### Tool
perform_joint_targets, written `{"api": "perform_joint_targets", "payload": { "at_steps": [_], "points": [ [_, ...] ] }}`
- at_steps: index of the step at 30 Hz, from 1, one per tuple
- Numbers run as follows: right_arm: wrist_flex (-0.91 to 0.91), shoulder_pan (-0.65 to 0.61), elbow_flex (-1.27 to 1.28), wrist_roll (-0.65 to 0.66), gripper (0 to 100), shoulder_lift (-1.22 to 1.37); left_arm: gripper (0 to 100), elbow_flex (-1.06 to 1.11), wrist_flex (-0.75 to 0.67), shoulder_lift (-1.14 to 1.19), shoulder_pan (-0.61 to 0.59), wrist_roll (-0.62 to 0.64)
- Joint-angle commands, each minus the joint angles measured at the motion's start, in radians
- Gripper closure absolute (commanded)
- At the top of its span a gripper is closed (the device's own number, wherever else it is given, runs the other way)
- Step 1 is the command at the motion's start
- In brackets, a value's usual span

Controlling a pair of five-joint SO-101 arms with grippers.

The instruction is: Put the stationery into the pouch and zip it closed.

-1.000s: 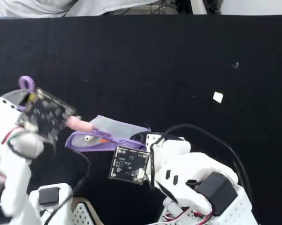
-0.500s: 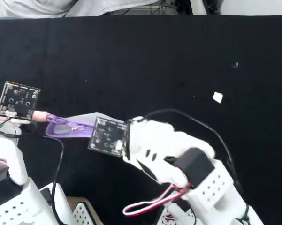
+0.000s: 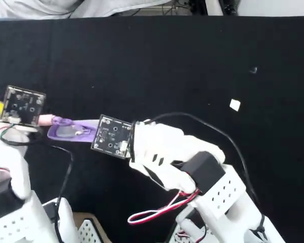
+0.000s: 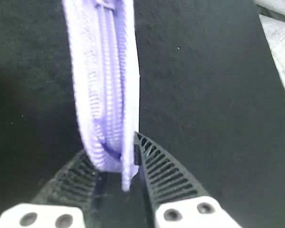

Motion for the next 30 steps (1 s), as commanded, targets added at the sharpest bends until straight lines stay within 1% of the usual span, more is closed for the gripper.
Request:
{"api": "perform_joint_targets", "payload": {
  "at_steps": [1,4,6,11,13,15,21,24,27,30],
  "points": [
    [-0.008,-0.043,-0.025,-0.048,97.2,0.03,97,-0.154,0.123,-0.015,0.111,0.071],
    [-0.009,-0.084,-0.03,-0.081,90.9,0.027,97,-0.234,0.183,-0.011,0.186,0.11],
    [-0.009,-0.107,-0.041,-0.084,87.4,0.027,97,-0.266,0.213,-0.006,0.214,0.129],
    [-0.008,-0.115,-0.097,-0.087,83.5,0.027,97,-0.289,0.241,-0.006,0.231,0.16],
    [-0.009,-0.117,-0.127,-0.115,82.2,0.031,97,-0.289,0.238,-0.005,0.231,0.172],
    [-0.009,-0.152,-0.142,-0.133,80.8,0.031,97,-0.289,0.238,-0.005,0.234,0.186],
    [-0.02,-0.29,-0.145,-0.133,80.4,0.035,97,-0.291,0.233,-0.005,0.28,0.201],
    [-0.038,-0.315,-0.142,-0.135,80.4,0.036,97,-0.291,0.21,-0.003,0.28,0.241],
    [-0.044,-0.318,-0.14,-0.135,80.4,0.036,97,-0.291,0.195,-0.003,0.28,0.249],
    [-0.034,-0.358,-0.136,-0.135,80.1,0.036,97,-0.291,0.189,-0.003,0.28,0.279]
  ]
}}
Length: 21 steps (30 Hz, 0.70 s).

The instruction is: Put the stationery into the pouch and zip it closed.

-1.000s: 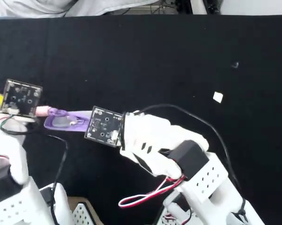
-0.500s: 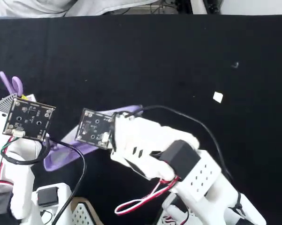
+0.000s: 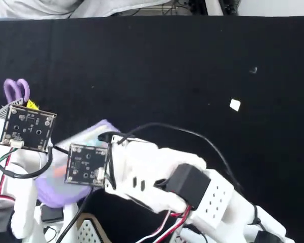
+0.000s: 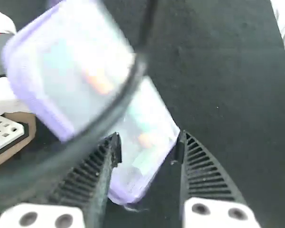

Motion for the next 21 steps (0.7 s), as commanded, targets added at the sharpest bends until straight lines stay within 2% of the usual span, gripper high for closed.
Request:
{"api": "perform_joint_targets", "payload": {
  "at_steps": [1,5,12,16,21],
  "points": [
    [-0.008,-0.06,-0.041,-0.009,80.1,0.002,97,-0.044,-0.023,0.015,0.008,0.04],
    [-0.006,-0.132,-0.012,-0.034,80.1,-0.002,97,-0.062,-0.023,0.017,0.01,0.064],
    [-0.003,-0.135,-0.015,-0.077,80.1,-0.019,97,-0.202,-0.054,0.098,0.05,0.166],
    [0.012,-0.063,-0.019,-0.077,80.1,-0.101,97,-0.39,-0.04,0.269,0.099,0.235],
    [0.017,0.068,-0.012,-0.084,80.1,-0.259,97,-0.716,0.074,0.5,0.229,0.311]
  ]
}}
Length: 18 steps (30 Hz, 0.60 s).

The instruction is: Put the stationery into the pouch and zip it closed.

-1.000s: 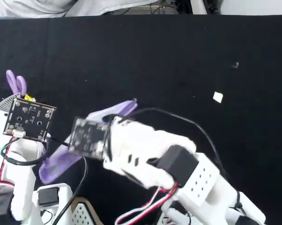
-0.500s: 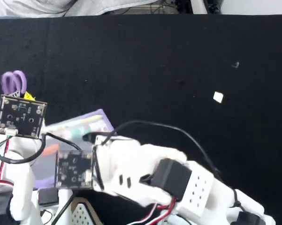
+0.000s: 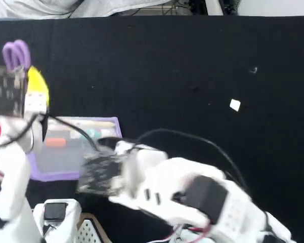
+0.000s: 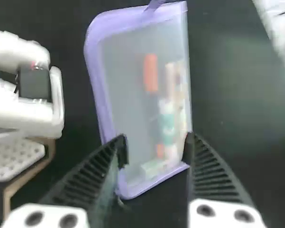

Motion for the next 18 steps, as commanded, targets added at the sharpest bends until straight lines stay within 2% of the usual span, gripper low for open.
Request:
{"api": "perform_joint_targets", "payload": {
  "at_steps": [1,7,9,18],
  "points": [
    [0.011,0.092,-0.002,-0.009,80.1,-0.117,97,-0.275,0.066,0.16,0.107,0.066],
    [0.002,0.124,0.093,-0.017,80.1,-0.294,97,-0.561,0.123,0.419,0.265,0.149],
    [-0.011,0.124,0.114,-0.061,80.1,-0.329,97,-0.638,0.123,0.485,0.317,0.173],
    [-0.107,0.123,0.136,-0.181,80.0,-0.334,97,-0.845,0.115,0.715,0.496,0.292]
  ]
}}
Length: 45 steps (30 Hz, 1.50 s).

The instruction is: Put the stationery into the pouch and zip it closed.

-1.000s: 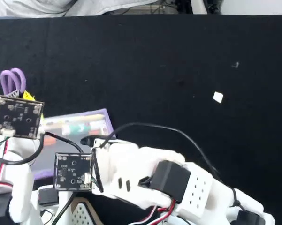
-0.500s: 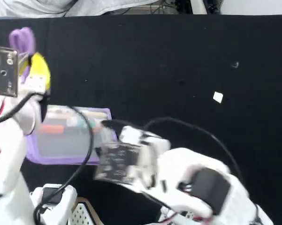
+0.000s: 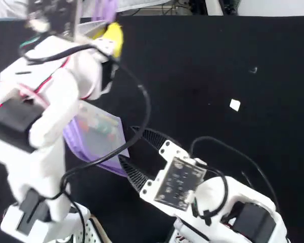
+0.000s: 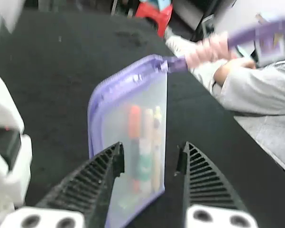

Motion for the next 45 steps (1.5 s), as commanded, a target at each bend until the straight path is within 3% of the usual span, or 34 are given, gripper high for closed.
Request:
{"api": "perform_joint_targets", "payload": {
  "at_steps": [1,6,11,21,30,37,45],
  "points": [
    [-0.054,0.008,0.008,-0.066,80.0,-0.001,97,-0.096,-0.008,0.064,0.065,0.052],
    [-0.127,-0.089,0.101,-0.106,80.0,-0.008,97,-0.194,-0.008,0.141,0.079,0.107],
    [-0.31,-0.187,0.226,-0.106,80.1,-0.008,97,-0.248,-0.009,0.21,0.073,0.14],
    [-0.586,-0.043,0.426,-0.112,80.4,-0.008,97,-0.321,-0.009,0.275,0.07,0.169],
    [-0.611,0.003,0.43,-0.112,80.4,-0.007,97,-0.32,-0.002,0.27,0.07,0.173],
    [-0.632,0.138,0.43,-0.112,80.4,0.001,97,-0.323,0.025,0.265,0.07,0.173],
    [-0.74,0.147,0.467,-0.114,80.4,0.028,97,-0.323,0.037,0.262,0.071,0.173]
  ]
}}
